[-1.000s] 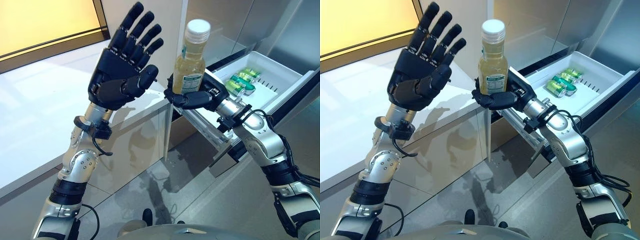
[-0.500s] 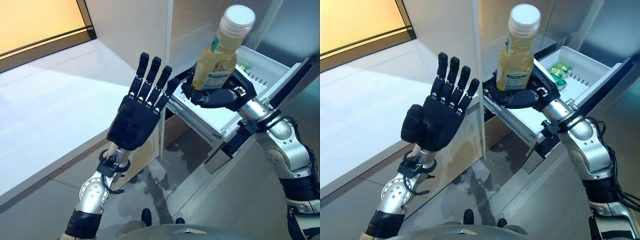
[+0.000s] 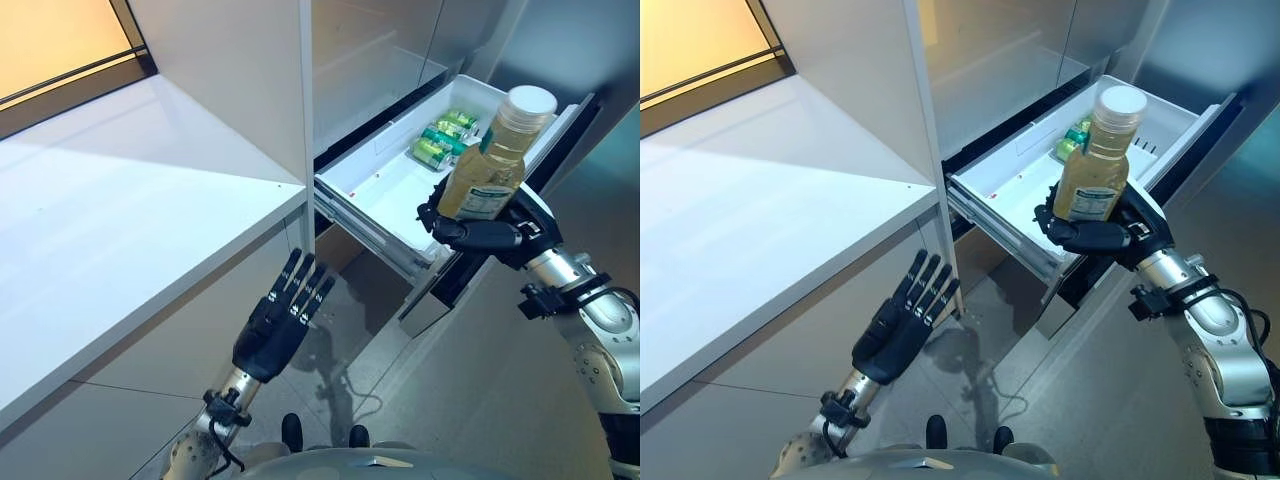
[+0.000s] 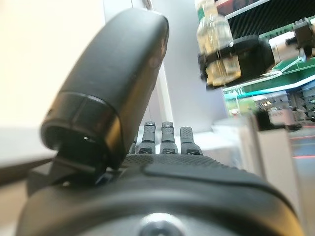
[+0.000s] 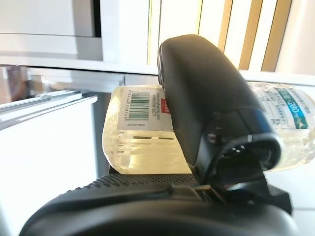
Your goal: Put drinks into fridge and close the fridge
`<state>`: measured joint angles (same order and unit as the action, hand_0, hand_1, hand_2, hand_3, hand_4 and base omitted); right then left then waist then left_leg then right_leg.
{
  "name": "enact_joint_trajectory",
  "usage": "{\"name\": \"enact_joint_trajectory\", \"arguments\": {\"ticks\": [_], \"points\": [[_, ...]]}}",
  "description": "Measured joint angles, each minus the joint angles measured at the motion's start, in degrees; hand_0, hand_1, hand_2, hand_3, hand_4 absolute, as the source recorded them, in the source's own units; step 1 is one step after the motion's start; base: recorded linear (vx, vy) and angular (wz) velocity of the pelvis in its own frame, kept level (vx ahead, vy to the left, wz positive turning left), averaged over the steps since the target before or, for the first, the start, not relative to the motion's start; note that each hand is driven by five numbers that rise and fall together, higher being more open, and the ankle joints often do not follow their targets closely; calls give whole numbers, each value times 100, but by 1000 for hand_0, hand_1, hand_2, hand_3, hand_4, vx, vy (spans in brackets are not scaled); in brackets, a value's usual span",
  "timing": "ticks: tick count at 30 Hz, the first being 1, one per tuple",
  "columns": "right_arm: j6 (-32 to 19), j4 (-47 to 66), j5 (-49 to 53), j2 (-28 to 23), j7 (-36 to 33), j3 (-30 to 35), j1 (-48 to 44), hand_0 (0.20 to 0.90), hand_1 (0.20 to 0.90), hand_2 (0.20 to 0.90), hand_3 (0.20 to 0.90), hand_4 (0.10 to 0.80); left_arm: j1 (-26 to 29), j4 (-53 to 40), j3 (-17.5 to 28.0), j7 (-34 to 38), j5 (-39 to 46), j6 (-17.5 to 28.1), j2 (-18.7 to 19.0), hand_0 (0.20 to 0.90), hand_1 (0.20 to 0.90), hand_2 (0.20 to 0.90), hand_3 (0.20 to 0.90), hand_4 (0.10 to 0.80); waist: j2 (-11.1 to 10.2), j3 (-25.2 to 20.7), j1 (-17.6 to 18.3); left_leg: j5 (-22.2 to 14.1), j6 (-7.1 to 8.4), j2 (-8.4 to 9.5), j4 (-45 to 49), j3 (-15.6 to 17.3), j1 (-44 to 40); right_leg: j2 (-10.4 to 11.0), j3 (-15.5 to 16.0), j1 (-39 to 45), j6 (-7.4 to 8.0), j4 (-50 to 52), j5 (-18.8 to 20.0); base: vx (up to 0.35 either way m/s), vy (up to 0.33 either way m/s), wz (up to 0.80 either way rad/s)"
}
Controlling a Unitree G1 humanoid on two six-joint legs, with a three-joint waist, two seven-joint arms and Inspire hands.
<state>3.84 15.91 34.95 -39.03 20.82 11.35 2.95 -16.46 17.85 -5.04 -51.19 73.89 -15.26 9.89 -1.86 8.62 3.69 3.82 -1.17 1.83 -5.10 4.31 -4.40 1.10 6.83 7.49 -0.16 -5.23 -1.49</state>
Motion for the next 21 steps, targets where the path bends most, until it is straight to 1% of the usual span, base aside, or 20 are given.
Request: {"name": "enact_joint_trajectory", "arguments": {"ticks": [3,6,8,9,10,12,15,16,18,21], "points": [[-131,0,0,-1,-19,150,177,300,300,300,200,100,-22,416,53,18,-328,102,-72,900,900,900,900,800,-2,1,54,-5,-4,-1,0,20,-10,2,-24,-2,11,0,8,-16,-3,-5],[-307,-18,-26,-41,-101,172,193,300,300,300,200,100,-39,958,19,459,-904,682,-50,900,900,900,900,800,-8,4,127,-12,-9,-15,-1,93,-28,-10,-116,-19,24,0,36,-4,-3,-14],[-417,-25,-200,-142,-202,173,190,300,300,300,200,100,-17,1214,12,1153,-1355,1133,-1,900,900,900,900,800,-12,7,137,-24,-7,-28,-3,133,-51,-21,-163,-14,21,-1,52,13,-8,-13],[-451,-45,-331,-287,-263,173,185,300,300,300,200,100,29,1395,23,1589,-1572,1343,31,900,900,900,900,800,-13,7,139,-27,-6,-35,-4,137,-56,-26,-168,-11,20,-1,56,24,-22,-5],[-451,-62,-456,-416,-323,173,175,300,300,300,200,100,64,1499,28,1990,-1780,1503,83,900,900,900,900,800,-21,10,133,-26,-5,-42,-9,135,-56,-33,-167,-11,16,-1,63,33,-29,-2],[-449,-230,-692,-674,-349,141,29,300,300,300,200,100,108,1694,27,2572,-2312,1773,233,900,900,900,900,800,-50,13,108,-25,-2,-55,-18,134,-57,-47,-166,-8,2,-1,75,51,-35,0],[-435,-595,-960,-1031,-438,17,-312,300,300,300,200,100,165,2029,26,3084,-3006,2001,289,900,900,900,900,800,-85,10,58,-23,0,-53,-9,132,-64,-49,-169,-6,6,0,83,50,-24,-2],[-423,-831,-1043,-1143,-450,-184,-585,300,300,300,200,100,201,2222,27,3271,-3305,2096,292,900,900,900,900,800,-118,4,63,-23,0,-55,0,136,-78,-51,-178,2,5,0,84,48,-16,-4],[-339,-1120,-1168,-1340,-460,-485,-936,300,300,300,200,100,279,2494,27,3549,-3720,2102,312,900,900,900,900,800,-201,7,25,-22,2,-62,0,130,-80,-56,-173,10,4,0,85,76,-22,-1],[-207,-1622,-1220,-1619,-399,-1157,-1590,300,300,300,200,100,411,2951,34,3762,-3858,2046,314,900,900,900,900,800,-302,-2,-76,-18,8,-69,2,121,-85,-60,-159,25,4,0,86,82,-42,2]]}}
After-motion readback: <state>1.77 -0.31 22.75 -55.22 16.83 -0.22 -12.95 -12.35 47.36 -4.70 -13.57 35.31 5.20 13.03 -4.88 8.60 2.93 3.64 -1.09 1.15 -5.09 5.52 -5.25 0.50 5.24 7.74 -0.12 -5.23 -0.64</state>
